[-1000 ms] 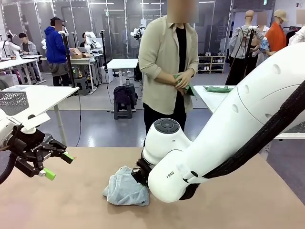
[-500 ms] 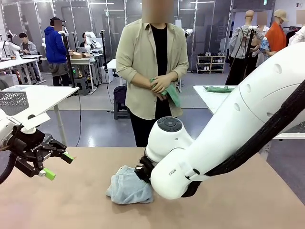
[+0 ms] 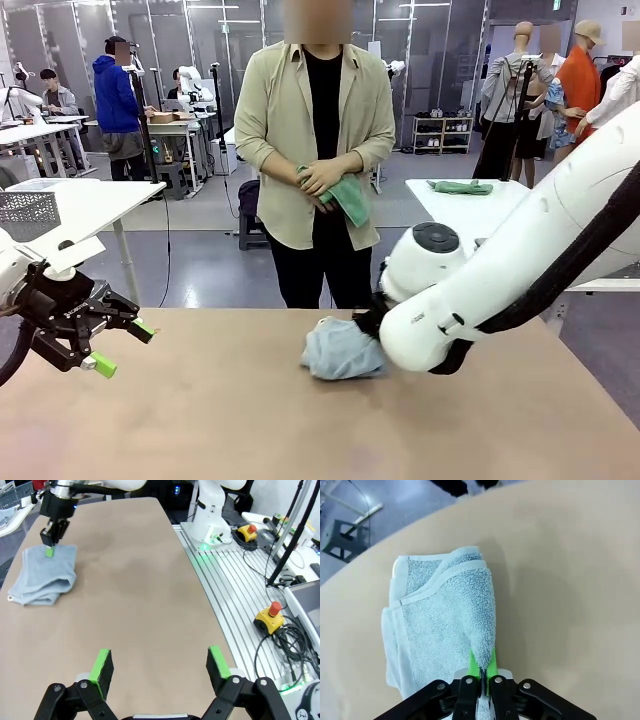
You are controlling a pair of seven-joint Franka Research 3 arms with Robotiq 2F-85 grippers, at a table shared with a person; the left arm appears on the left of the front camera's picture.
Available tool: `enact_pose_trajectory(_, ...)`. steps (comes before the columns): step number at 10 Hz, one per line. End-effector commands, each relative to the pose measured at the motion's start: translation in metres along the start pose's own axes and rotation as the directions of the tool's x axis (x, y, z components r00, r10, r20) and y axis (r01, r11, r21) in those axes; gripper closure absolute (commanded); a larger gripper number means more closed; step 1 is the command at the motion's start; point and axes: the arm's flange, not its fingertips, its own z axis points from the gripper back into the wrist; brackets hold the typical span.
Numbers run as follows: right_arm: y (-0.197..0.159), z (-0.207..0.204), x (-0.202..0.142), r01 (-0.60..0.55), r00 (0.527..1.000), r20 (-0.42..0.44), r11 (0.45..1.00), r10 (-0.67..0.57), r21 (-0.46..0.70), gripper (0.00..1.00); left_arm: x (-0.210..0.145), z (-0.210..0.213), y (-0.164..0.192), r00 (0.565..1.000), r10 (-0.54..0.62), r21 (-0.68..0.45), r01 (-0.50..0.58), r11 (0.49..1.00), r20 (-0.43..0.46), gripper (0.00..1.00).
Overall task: Fold the towels and place them in the basket.
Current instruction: Place the folded Towel with hook on the right side of the table.
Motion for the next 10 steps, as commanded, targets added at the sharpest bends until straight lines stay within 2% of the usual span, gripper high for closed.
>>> enact_pose_trajectory(1, -0.030, -0.016, 0.044, -0.053, 0.999, -0.001, 0.998, 0.053, 0.041, 0.94, 0.000, 0.002, -0.001, 1.000, -0.019, -0.009, 0.019, 1.000, -0.003, 0.06)
enact_pose_trajectory(5, -0.124, -0.015, 0.128, -0.142, 0.989, 0.028, 0.990, 0.142, -0.004, 0.94, 0.000, 0.002, -0.001, 1.000, -0.019, -0.009, 0.019, 1.000, -0.003, 0.06)
enact_pose_trajectory(6, -0.150, -0.007, 0.144, -0.184, 0.983, 0.005, 0.983, 0.184, 0.005, 0.94, 0.000, 0.002, -0.001, 1.000, -0.019, -0.009, 0.019, 1.000, -0.003, 0.06)
enact_pose_trajectory(8, -0.188, 0.028, 0.156, -0.254, 0.967, -0.038, 0.967, 0.253, -0.007, 0.94, 0.000, 0.002, -0.001, 1.000, -0.019, -0.009, 0.019, 1.000, -0.003, 0.06)
enact_pose_trajectory(10, -0.227, 0.043, 0.163, -0.277, 0.960, -0.068, 0.957, 0.272, -0.082, 0.94, 0.000, 0.002, -0.001, 1.000, -0.019, -0.009, 0.019, 1.000, -0.003, 0.06)
